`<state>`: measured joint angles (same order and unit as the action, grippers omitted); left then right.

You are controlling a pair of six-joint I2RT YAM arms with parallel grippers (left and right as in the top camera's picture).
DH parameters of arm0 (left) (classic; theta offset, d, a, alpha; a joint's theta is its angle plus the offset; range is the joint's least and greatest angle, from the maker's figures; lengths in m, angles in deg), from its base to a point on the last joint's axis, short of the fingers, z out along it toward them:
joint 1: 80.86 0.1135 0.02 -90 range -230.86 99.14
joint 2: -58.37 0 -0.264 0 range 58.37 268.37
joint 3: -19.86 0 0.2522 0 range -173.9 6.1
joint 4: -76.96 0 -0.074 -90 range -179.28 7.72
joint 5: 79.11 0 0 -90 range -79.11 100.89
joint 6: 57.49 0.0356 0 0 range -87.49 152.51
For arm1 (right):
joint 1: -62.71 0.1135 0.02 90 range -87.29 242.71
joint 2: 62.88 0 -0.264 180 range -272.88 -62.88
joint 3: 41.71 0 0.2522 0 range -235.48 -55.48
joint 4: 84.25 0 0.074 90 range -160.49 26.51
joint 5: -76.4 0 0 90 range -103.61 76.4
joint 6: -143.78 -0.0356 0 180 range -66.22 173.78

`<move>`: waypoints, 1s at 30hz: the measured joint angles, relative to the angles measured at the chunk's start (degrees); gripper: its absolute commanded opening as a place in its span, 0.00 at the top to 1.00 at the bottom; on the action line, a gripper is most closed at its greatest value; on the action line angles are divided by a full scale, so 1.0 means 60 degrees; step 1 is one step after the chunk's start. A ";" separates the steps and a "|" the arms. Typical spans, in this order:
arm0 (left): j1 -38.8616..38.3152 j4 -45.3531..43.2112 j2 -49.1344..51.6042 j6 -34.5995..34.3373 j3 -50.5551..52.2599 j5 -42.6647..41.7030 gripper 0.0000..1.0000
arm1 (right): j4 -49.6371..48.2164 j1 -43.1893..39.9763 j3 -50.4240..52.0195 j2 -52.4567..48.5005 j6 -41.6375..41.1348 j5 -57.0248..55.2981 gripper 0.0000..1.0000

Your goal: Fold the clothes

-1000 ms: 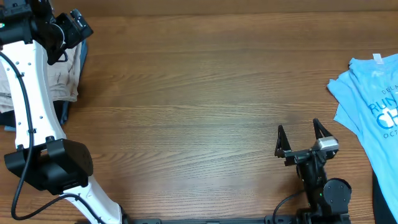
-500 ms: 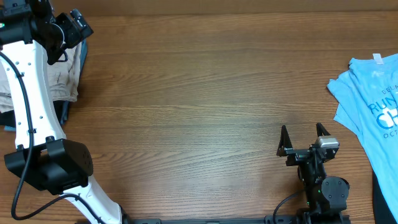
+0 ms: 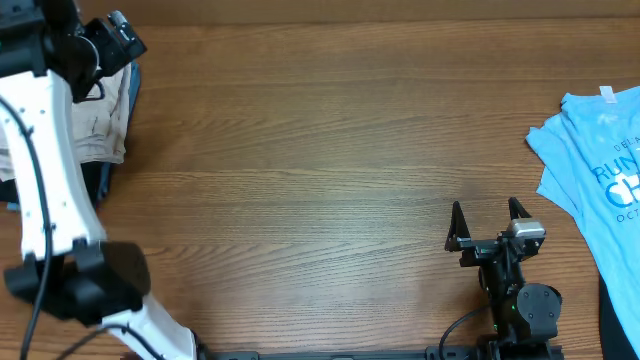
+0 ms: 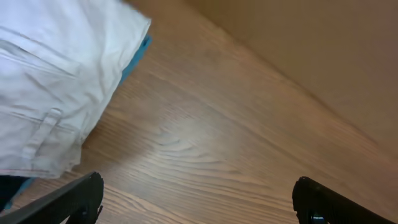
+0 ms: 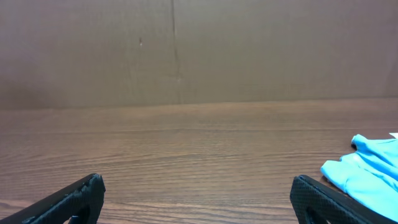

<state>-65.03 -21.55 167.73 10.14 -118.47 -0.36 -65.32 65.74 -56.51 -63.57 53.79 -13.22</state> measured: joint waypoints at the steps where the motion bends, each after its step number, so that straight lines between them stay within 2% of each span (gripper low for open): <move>1: 0.0000 0.0004 -0.0736 0.0000 0.0044 0.0015 0.00 | 0.0004 0.0000 0.0000 0.0000 0.0000 -0.0004 0.00; 8: -0.0219 -0.0058 -0.5690 0.0000 -0.0197 0.0025 0.00 | -0.0004 0.0000 0.0000 0.0000 0.0004 -0.0004 0.00; 13: -0.0933 -0.0004 -0.7053 0.0000 0.0707 0.0022 0.00 | 0.0007 0.0000 0.0000 0.0004 0.0000 -0.0004 0.00; 19: -0.1209 -0.0080 -1.0357 0.0000 0.6972 0.0025 0.00 | -0.0007 0.0000 0.0000 0.0011 0.0000 -0.0073 0.00; 20: -0.1209 -0.0193 -1.1158 0.0000 0.8735 0.0022 0.00 | 0.0000 0.0000 0.0000 0.0018 0.0000 -0.0073 0.00; 22: -0.1209 -0.1410 -1.2076 0.0000 1.0867 0.0007 0.00 | 0.0000 0.0000 0.0000 0.0011 0.0000 -0.0073 0.00; 23: -0.1209 -0.1399 -1.2152 0.0000 1.1038 0.0004 0.00 | -0.0011 0.0000 0.0000 0.0015 0.0004 -0.0073 0.00; 24: -0.1209 -0.2153 -1.2575 -0.0015 1.2007 -0.0015 0.00 | -0.0004 0.0000 0.0000 0.0015 0.0000 -0.0073 0.00; 25: -0.1209 -0.3927 -1.3158 -0.0004 1.3391 -0.0011 0.00 | 0.0000 0.0000 0.0000 0.0015 0.0004 -0.0073 0.00; 27: -0.1235 -0.5300 -1.3573 0.0004 1.4407 -0.0007 0.00 | -0.0007 0.0000 0.0000 0.0015 0.0004 -0.0073 0.00; 28: -0.1319 -0.6801 -1.3934 0.0015 1.5234 0.0036 0.00 | 0.0011 0.0000 0.0000 0.0015 0.0004 -0.0069 0.00; 30: -0.1654 -0.8623 -1.4553 0.0025 1.6557 0.0255 0.00 | 0.0000 0.0000 0.0000 0.0018 0.0000 -0.0069 0.00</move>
<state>-74.95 -73.29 80.41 10.29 -19.13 1.17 -65.32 65.74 -56.51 -63.46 53.79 -13.64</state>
